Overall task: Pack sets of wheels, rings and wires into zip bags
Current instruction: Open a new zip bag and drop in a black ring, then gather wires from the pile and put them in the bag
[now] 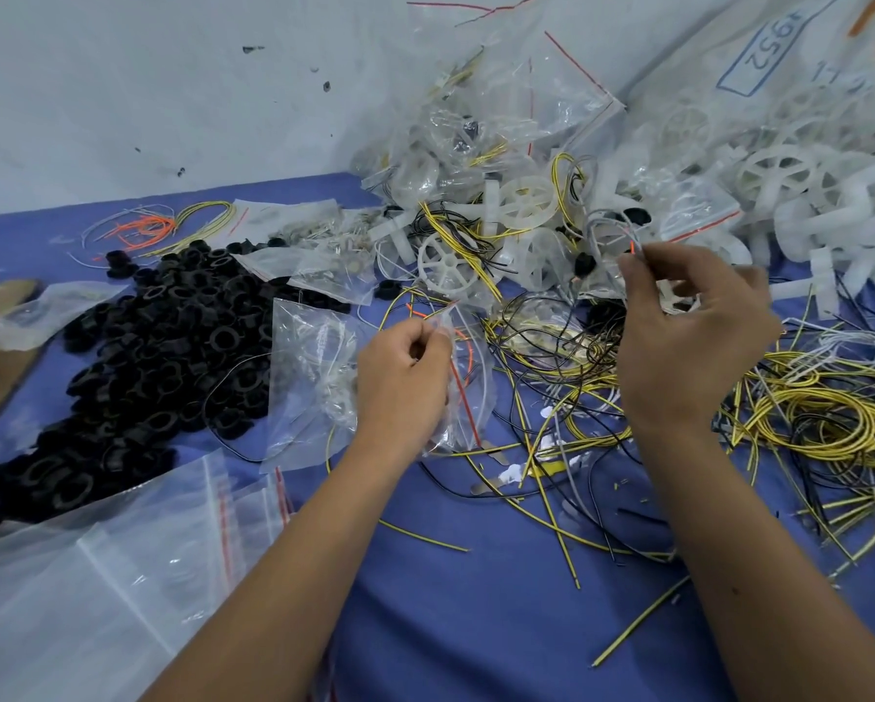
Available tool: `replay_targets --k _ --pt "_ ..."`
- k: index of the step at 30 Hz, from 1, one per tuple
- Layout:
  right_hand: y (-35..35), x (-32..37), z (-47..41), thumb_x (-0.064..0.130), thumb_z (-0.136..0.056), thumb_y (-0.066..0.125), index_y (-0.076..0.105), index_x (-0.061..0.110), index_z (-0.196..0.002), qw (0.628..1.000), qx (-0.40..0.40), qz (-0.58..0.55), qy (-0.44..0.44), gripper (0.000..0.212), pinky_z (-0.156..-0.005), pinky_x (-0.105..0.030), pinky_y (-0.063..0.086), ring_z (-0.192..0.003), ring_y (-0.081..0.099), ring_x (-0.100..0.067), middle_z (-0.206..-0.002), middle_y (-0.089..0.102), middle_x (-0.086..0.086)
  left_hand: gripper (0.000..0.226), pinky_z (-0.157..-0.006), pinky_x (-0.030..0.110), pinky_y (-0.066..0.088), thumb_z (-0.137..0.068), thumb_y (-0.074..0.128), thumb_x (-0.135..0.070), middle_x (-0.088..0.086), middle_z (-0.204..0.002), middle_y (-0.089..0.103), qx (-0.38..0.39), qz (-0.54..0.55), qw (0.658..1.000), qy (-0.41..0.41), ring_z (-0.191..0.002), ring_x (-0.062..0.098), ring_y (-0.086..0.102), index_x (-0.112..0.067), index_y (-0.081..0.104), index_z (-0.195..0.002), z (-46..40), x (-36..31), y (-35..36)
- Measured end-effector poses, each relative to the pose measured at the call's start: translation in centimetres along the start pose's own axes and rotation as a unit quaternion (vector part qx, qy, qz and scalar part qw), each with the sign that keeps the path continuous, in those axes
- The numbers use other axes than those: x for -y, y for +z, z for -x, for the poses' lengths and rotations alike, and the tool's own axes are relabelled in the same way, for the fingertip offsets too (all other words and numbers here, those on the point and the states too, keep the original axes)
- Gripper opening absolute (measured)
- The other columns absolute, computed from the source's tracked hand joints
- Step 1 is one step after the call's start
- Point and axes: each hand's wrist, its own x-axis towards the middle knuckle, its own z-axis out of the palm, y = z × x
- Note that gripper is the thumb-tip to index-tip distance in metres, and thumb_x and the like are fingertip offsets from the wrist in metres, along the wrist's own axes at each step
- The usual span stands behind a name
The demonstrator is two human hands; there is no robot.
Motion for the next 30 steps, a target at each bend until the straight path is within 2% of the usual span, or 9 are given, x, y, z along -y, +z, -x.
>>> replay_targets --k 2,4,10,13,16,18,20,25,30 --pt "0.0 0.1 -0.2 0.032 -0.089 0.075 0.076 0.026 -0.088 0.998 0.025 -0.04 0.035 0.007 -0.066 -0.021 0.049 -0.072 0.063 -0.008 -0.075 0.067 0.02 0.042 -0.054 0.034 0.038 -0.099 0.056 -0.023 0.0 -0.049 0.044 0.0 0.001 1.0 -0.002 -0.05 0.021 0.043 -0.011 0.044 -0.062 0.0 0.0 0.0" --pt "0.3 0.2 -0.2 0.027 -0.088 0.077 0.074 0.031 -0.083 0.984 0.079 -0.116 0.107 0.007 -0.066 -0.029 0.057 -0.068 0.067 -0.007 -0.073 0.072 0.012 0.041 -0.054 0.036 0.038 -0.099 0.056 -0.023 -0.002 -0.049 0.042 0.001 0.006 1.0 -0.005 -0.051 0.021 0.043 -0.017 0.044 -0.06 0.0 0.0 -0.1" --pt "0.6 -0.4 -0.1 0.019 -0.087 0.079 0.078 0.017 -0.086 0.932 0.254 -0.16 0.201 0.002 -0.063 -0.032 0.059 -0.068 0.072 -0.017 -0.073 0.076 -0.004 0.035 -0.055 0.036 0.035 -0.096 0.055 -0.023 -0.003 -0.049 0.044 -0.026 0.042 0.999 -0.004 -0.049 0.021 0.041 -0.007 0.048 -0.067 -0.3 0.3 0.0" --pt "0.8 -0.3 0.5 0.017 -0.087 0.079 0.078 0.017 -0.076 0.898 0.377 -0.137 0.183 0.011 -0.048 -0.021 0.046 -0.052 0.059 -0.009 -0.066 0.074 -0.005 0.035 -0.055 0.036 0.035 -0.097 0.055 -0.023 0.001 -0.055 0.043 -0.055 0.047 0.997 0.02 -0.054 0.021 0.04 -0.005 0.047 -0.068 -0.3 0.3 -0.1" --pt "1.0 0.0 1.1 0.018 -0.087 0.079 0.078 0.018 -0.074 0.877 0.443 -0.103 0.155 0.013 -0.047 -0.024 0.048 -0.047 0.058 -0.012 -0.064 0.073 -0.003 0.037 -0.053 0.021 0.034 -0.099 0.056 -0.02 -0.011 -0.055 0.043 -0.063 0.016 0.995 0.071 -0.053 0.006 0.038 -0.017 0.046 -0.064 0.0 -0.4 0.1" --pt "1.2 0.3 1.3 0.021 -0.087 0.079 0.078 0.017 -0.075 0.871 0.46 -0.09 0.145 0.012 -0.049 -0.031 0.051 -0.049 0.06 -0.017 -0.065 0.074 -0.003 0.034 -0.055 0.021 0.034 -0.099 0.056 -0.019 -0.011 -0.057 0.045 -0.047 -0.011 0.992 0.119 -0.055 0.006 0.04 -0.018 0.047 -0.066 0.2 -0.9 0.3" --pt "1.3 0.7 1.6 0.021 -0.087 0.079 0.077 0.016 -0.076 0.866 0.472 -0.087 0.136 0.012 -0.051 -0.038 0.055 -0.052 0.063 -0.025 -0.066 0.074 -0.002 0.032 -0.057 0.032 0.037 -0.1 0.055 -0.019 -0.008 -0.06 0.045 -0.022 -0.048 0.983 0.175 -0.057 0.011 0.042 -0.016 0.049 -0.069 0.5 -1.5 0.3" --pt "1.7 1.8 2.9 0.007 -0.087 0.072 0.069 0.005 -0.077 0.868 0.452 -0.142 0.145 0.011 -0.051 -0.034 0.051 -0.053 0.063 -0.018 -0.064 0.073 -0.007 0.029 -0.056 0.035 0.035 -0.099 0.057 -0.018 -0.007 -0.061 0.042 0.007 -0.118 0.952 0.281 -0.06 0.017 0.042 -0.014 0.048 -0.072 1.4 -2.7 0.6" --pt "1.8 2.1 3.0 -0.004 -0.089 0.056 0.069 0.001 -0.076 0.837 0.536 -0.106 0.022 0.019 -0.064 -0.05 0.053 -0.067 0.064 -0.036 -0.071 0.068 -0.02 0.027 -0.059 0.037 0.036 -0.099 0.056 -0.016 -0.001 -0.064 0.047 0.011 -0.119 0.946 0.3 -0.062 0.02 0.043 -0.007 0.051 -0.073 1.7 -3.0 0.8"
